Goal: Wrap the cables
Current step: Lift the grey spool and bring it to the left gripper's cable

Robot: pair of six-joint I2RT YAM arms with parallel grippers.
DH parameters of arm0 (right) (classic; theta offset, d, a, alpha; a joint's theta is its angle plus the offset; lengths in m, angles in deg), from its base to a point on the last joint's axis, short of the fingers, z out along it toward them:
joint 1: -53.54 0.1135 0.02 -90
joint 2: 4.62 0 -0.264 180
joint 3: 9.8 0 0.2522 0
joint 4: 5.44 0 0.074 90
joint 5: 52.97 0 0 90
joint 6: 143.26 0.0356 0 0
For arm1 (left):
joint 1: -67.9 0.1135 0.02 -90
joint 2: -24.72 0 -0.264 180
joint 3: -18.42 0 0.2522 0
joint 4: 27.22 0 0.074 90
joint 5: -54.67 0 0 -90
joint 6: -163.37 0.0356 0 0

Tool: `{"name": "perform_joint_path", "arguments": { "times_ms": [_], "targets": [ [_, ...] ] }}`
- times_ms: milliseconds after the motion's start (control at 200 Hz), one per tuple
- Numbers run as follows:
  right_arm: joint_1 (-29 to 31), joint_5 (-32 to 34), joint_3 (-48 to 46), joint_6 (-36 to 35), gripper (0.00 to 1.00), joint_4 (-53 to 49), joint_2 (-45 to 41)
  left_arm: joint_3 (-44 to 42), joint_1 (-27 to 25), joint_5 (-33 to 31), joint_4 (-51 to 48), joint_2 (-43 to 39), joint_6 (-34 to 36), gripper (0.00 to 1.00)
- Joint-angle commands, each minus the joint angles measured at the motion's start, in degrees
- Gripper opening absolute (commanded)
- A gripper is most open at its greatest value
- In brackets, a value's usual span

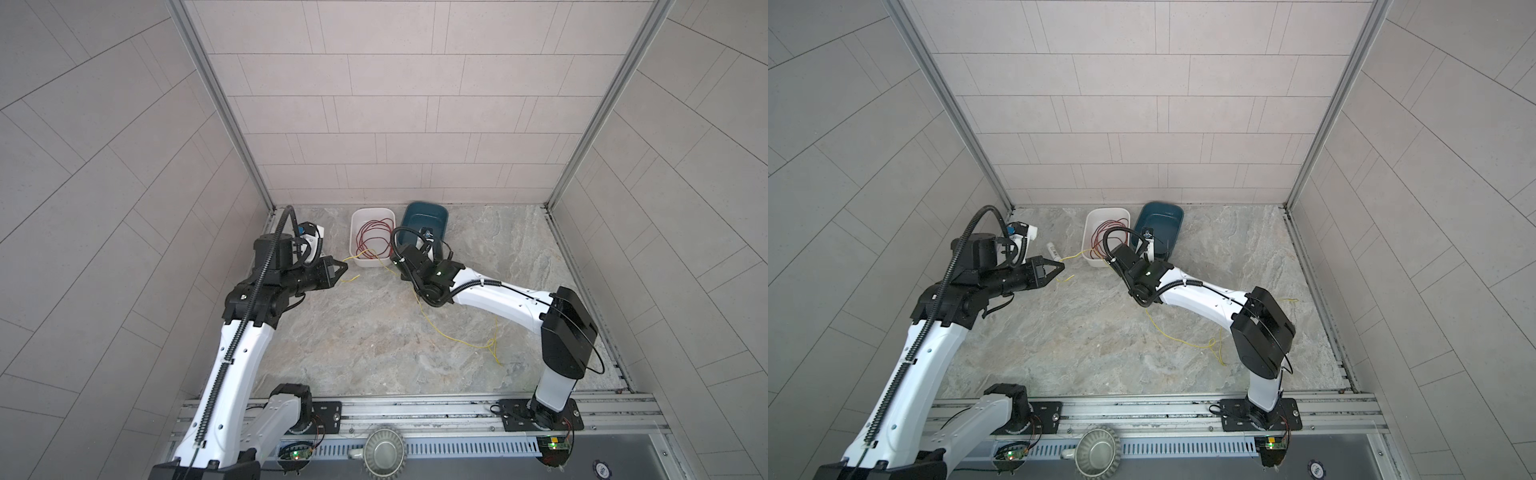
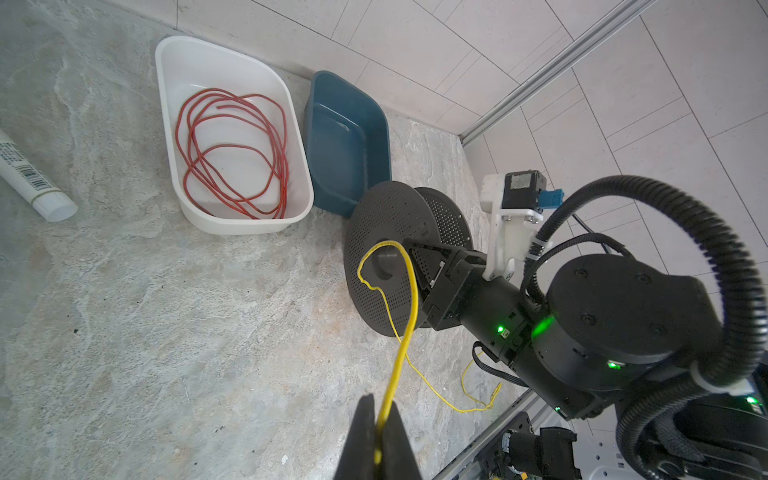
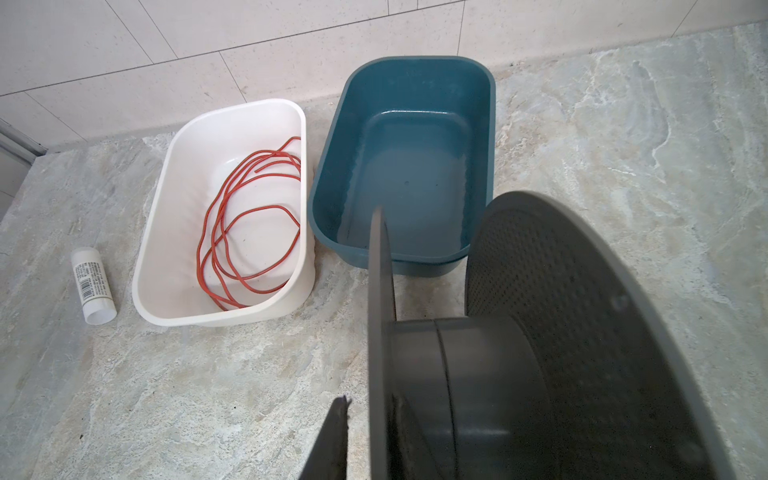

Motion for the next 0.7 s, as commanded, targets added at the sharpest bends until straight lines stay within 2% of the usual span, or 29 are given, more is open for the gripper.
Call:
{"name": "perform_joint_path", "arguments": {
  "times_ms": [0, 345, 490, 696],
  "targets": [
    [0.57, -0.17, -0.77, -1.39, 0.26, 1.07, -2.80, 0.57, -0.22, 0.22, 0.09, -0.83, 0.03, 0.00],
    [0.58, -3.08, -3.93, -7.26, 0.39, 6.20, -7.99, 0.44, -0.26, 1.16, 0.63, -0.84, -0.43, 0.00],
    [0.67, -6.41, -4.98, -10.59, 0.40, 8.90, -9.95, 0.45, -0.19, 1.89, 0.92, -1.17, -1.77, 0.00],
    [0.76, -10.76, -7.49, -17.48, 0.64, 13.30, -14.62, 0.60, -0.19, 3.88, 1.35, -1.81, -1.42, 0.00]
  ]
}}
